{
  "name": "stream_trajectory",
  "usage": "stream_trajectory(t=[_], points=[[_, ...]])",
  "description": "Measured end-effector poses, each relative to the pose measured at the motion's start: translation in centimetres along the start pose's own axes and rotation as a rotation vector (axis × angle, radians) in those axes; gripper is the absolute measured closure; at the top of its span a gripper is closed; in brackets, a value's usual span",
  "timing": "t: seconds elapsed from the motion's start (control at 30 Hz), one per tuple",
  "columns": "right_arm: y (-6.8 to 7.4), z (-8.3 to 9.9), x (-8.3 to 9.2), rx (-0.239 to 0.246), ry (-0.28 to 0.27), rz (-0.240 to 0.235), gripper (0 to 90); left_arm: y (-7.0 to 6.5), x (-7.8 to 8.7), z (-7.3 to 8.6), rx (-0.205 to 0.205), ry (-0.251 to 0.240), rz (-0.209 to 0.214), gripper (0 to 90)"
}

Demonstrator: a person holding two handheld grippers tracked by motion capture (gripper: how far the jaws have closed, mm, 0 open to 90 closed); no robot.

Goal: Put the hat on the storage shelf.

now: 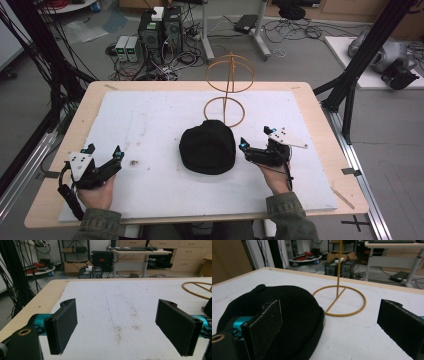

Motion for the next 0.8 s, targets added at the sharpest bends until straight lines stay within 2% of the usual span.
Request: stream_trajectory(t=[0.07,0.43,0.6,0.7,0.8], points=[[0.4,0.0,-0.7,0.018,0.022,-0.025,5.0,0.1,0.0,0.0,0.000,0.003,-0.003,17.9],[2.5,0.6,-3.1,0.043,0.084,-0.112,5.0,-0.1,0.1,0.1,0.000,0.004,0.014,17.9],[3.7,1.4,-4.6,0.073,0.142,-0.156,4.9,-0.2,0.0,0.2,0.001,0.008,0.023,17.9],[4.0,1.8,-5.1,0.076,0.160,-0.168,4.9,-0.1,0.0,0.2,0.002,0.010,0.022,17.9],[4.7,2.4,-5.9,0.076,0.191,-0.207,4.9,-0.1,0.0,0.2,0.000,0.009,0.019,17.9]])
Point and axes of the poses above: each handheld gripper's, and its own axes: x roughly backward along the jaws, z roughly out of its underside, y roughly to its left, the point moved 9 cm from there along -x, roughly forward along the jaws, and after that the axes turned 13 degrees about -z, right-handed, at the moved point
